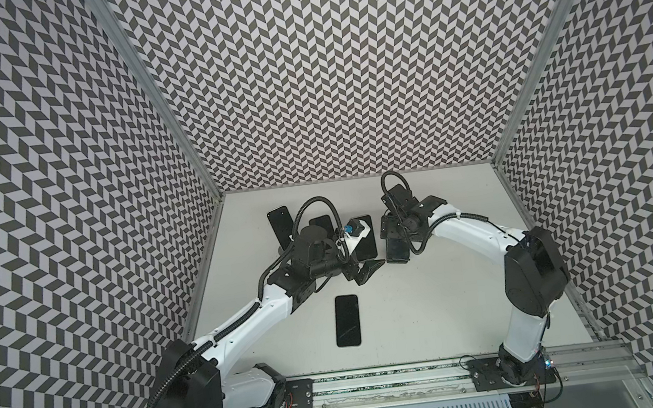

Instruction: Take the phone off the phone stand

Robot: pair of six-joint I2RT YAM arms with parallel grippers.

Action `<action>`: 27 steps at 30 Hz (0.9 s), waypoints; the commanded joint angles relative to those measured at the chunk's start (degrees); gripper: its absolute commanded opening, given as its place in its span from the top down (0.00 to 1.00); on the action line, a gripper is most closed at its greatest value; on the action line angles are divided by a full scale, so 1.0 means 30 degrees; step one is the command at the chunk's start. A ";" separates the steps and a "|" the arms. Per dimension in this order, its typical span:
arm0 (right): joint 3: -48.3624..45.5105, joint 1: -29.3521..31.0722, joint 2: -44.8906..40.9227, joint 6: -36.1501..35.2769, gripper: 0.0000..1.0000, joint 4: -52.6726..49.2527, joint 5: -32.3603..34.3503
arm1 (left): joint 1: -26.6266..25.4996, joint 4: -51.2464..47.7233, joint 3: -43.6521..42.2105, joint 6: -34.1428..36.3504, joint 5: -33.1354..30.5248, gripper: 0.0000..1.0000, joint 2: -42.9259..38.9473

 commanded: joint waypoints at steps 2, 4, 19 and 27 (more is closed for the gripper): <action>0.0665 -0.0137 0.0333 0.0046 0.10 0.0258 -0.0151 | -0.0126 0.0520 0.0202 0.0397 0.0332 0.00 0.0251; 0.0888 -0.0164 0.0570 -0.0036 0.10 0.0059 -0.0260 | -0.0108 0.0604 0.0247 0.0378 0.0332 0.00 0.0390; 0.1086 -0.0171 0.0943 -0.0280 0.11 -0.0074 -0.0225 | -0.0244 0.0832 0.0561 0.0424 0.0245 0.00 0.0836; 0.0893 -0.0225 0.0894 -0.0278 0.12 -0.0083 -0.0229 | -0.0244 0.0791 0.0535 0.0417 0.0157 0.00 0.0842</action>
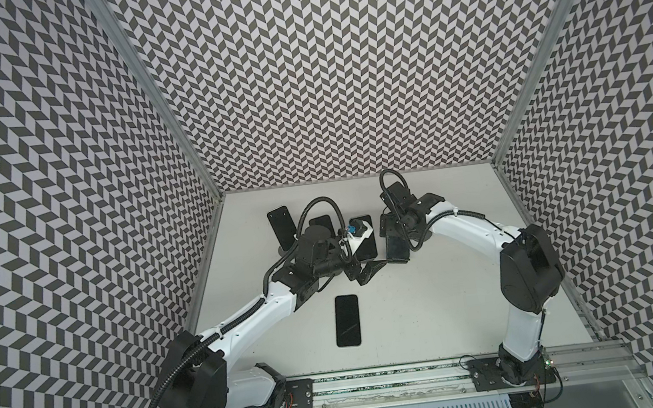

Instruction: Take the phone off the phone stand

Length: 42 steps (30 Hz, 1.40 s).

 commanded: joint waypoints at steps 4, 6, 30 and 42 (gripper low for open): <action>0.0040 -0.0083 0.0275 -0.0016 0.13 0.0196 0.0058 | -0.0105 0.0380 0.0527 0.0371 0.0142 0.00 0.0105; -0.0003 -0.0086 0.0277 -0.0045 0.13 0.0219 0.0074 | -0.0105 0.0383 0.0527 0.0343 0.0142 0.00 0.0119; -0.0327 -0.0357 0.0360 -0.0392 0.22 0.0512 -0.0275 | -0.0105 0.0379 0.0764 0.0266 0.0054 0.00 0.0456; -0.0217 -0.0465 0.0562 -0.0630 0.19 0.0494 -0.0315 | -0.0105 0.0555 0.0761 0.0211 0.0054 0.00 0.0615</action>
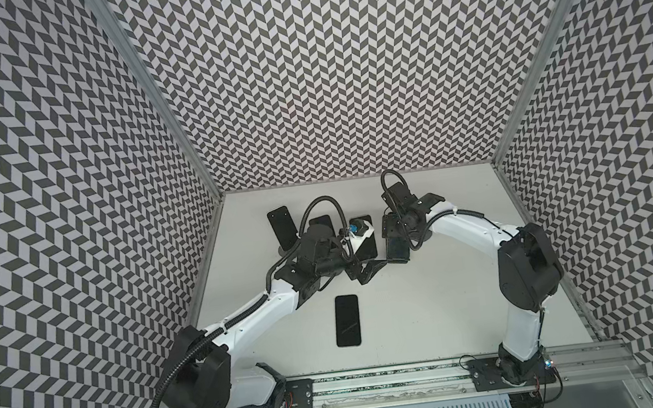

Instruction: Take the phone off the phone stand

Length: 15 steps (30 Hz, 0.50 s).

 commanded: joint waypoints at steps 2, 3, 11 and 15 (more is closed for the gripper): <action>0.0055 -0.0175 0.0372 -0.0185 0.19 0.0291 0.0056 | -0.0105 0.0457 0.0532 0.0228 0.0026 0.00 0.0022; 0.0104 -0.0172 0.0388 -0.0182 0.20 0.0286 0.0036 | -0.0105 0.0462 0.0527 0.0224 0.0024 0.00 0.0031; 0.0154 -0.0175 0.0430 -0.0186 0.21 0.0214 0.0042 | -0.0105 0.0483 0.0529 0.0227 0.0007 0.00 0.0021; 0.0200 -0.0176 0.0418 -0.0235 0.23 0.0208 0.0100 | -0.0105 0.0428 0.0535 0.0245 0.0023 0.00 -0.0016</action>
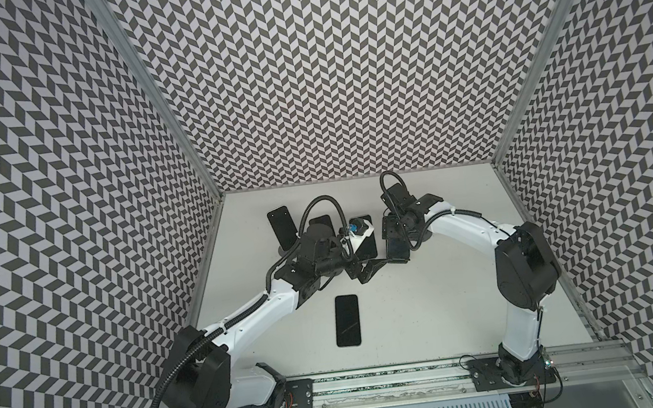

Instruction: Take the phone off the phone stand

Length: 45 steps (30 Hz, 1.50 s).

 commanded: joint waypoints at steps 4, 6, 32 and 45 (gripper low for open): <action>0.0196 -0.0176 0.0094 -0.0151 0.23 0.0102 0.0481 | -0.0105 0.0322 0.0417 0.0319 0.0039 0.00 -0.0070; 0.0179 -0.0175 0.0026 -0.0214 0.24 0.0083 0.0633 | -0.0105 0.0293 0.0417 0.0302 0.0071 0.00 -0.0072; -0.0023 -0.0176 -0.0205 -0.0814 0.35 0.0226 0.0547 | -0.0105 0.0571 0.0344 0.0293 0.0010 0.00 -0.0027; -0.0145 -0.0176 -0.0400 -0.1008 0.37 0.0357 0.0307 | -0.0105 0.0673 0.0535 0.0210 0.0009 0.00 0.0110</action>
